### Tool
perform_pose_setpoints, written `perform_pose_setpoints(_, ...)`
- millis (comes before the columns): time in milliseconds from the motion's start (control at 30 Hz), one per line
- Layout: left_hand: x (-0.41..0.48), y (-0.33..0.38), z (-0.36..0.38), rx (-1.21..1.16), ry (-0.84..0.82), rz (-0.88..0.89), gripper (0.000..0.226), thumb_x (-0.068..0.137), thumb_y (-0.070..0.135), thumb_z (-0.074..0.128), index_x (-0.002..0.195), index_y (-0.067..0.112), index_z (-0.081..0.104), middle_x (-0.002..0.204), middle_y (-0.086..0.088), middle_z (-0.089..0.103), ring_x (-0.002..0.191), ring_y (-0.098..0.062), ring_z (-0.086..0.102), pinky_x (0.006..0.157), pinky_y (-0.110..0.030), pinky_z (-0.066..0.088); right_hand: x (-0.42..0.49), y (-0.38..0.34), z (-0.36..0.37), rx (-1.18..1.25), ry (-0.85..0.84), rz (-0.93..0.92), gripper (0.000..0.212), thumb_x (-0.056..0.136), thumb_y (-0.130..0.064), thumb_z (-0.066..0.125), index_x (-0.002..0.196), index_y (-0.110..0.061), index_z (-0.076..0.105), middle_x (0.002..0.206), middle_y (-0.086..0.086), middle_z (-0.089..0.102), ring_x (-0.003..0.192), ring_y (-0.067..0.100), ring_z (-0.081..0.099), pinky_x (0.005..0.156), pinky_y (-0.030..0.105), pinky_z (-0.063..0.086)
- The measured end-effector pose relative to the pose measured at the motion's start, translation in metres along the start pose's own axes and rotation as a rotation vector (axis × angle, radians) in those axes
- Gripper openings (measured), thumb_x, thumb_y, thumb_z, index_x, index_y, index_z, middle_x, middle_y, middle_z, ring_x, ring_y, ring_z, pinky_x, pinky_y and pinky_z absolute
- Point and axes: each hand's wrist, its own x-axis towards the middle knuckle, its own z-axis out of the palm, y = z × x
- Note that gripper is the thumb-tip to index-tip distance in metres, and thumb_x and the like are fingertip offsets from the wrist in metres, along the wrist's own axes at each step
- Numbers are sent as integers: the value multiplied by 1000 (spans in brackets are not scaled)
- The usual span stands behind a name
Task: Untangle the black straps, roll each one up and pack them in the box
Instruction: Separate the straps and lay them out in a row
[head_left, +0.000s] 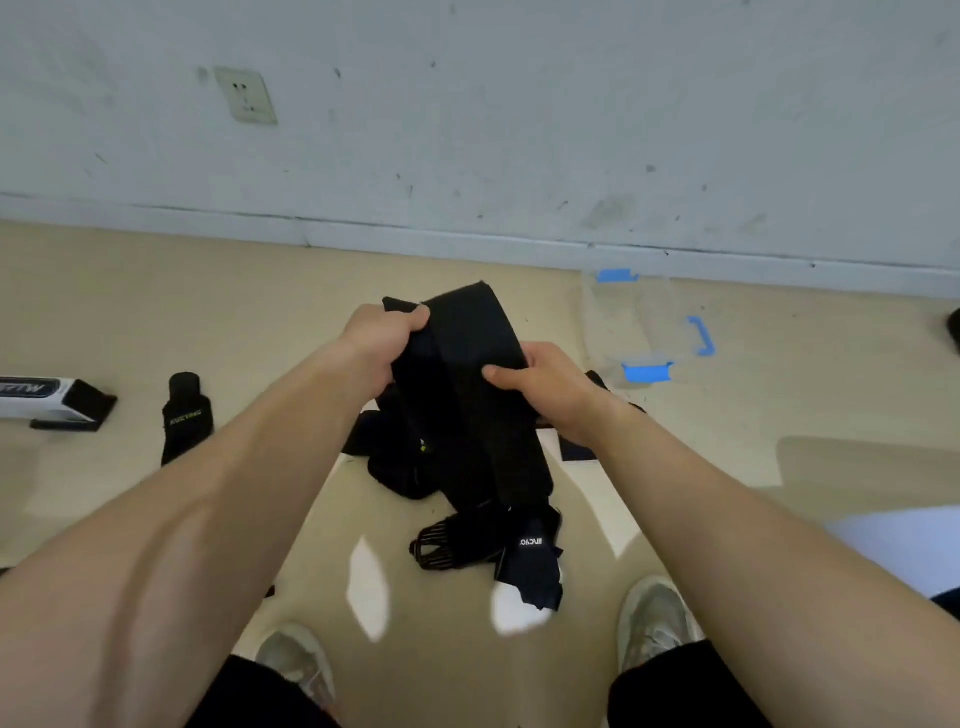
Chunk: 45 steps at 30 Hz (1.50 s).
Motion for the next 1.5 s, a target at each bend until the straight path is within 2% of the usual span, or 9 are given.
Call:
perform_pose_setpoints(233,-18,28,-33,219,-17,167,18,102,15,62,119,13,68,109,-5,74,101,-25,71,78,-36,57,-35,-75,-22,6,323,-23,50,87,-14,79,128,-22,52,95,6,69,68,16,67,48,19,52)
perform_pose_setpoints(333,-32,30,-30,292,-109,237,18,102,17,63,118,14,70,111,-3,75,106,-25,71,89,-40,57,-54,-92,-32,-75,286,57,23,88,-13,75,108,-17,66,85,8,69,52,13,63,42,16,46)
perform_pose_setpoints(533,-58,30,-22,390,-147,393,18,103,17,61,118,15,69,110,0,75,102,-19,71,93,-36,54,-66,-101,-45,248,-111,227,45,90,-11,32,100,-6,76,112,11,75,99,27,72,73,34,57)
perform_pose_setpoints(633,-55,32,-27,239,-95,362,19,101,14,62,119,16,67,112,-3,75,106,-24,72,94,-43,58,-65,-105,-44,177,-192,189,53,90,-1,31,136,5,56,120,6,74,111,21,71,66,32,60)
perform_pose_setpoints(800,-49,45,-23,39,-82,282,19,102,10,60,118,18,66,113,-1,75,100,-20,72,75,-33,59,-49,-106,-39,84,7,125,7,101,-23,59,102,-17,63,94,-3,79,68,9,69,54,19,46)
perform_pose_setpoints(1000,-45,43,-15,12,-98,259,20,105,13,58,122,18,67,110,1,76,94,-15,73,72,-30,59,-30,-104,-46,32,105,53,45,94,-27,70,57,-26,46,53,-12,37,53,13,22,50,25,19)
perform_pose_setpoints(1233,-41,48,-27,113,-80,287,19,105,15,57,121,17,67,111,1,76,100,-18,73,83,-35,60,-25,-96,-39,-168,158,-140,22,99,-32,63,83,-22,74,82,-17,72,83,2,63,83,23,46)
perform_pose_setpoints(1367,-39,35,-31,364,-94,316,16,103,14,59,117,15,67,105,-1,73,102,-23,71,84,-36,56,-19,-57,-31,-216,289,-122,31,98,-33,61,82,-8,67,75,5,65,71,22,62,75,47,56)
perform_pose_setpoints(1500,-36,8,-25,516,-109,305,11,102,15,59,110,17,66,102,1,71,102,-23,67,84,-34,50,-21,8,-8,-375,200,100,33,99,-33,60,75,-14,50,67,11,47,61,27,47,55,34,44)
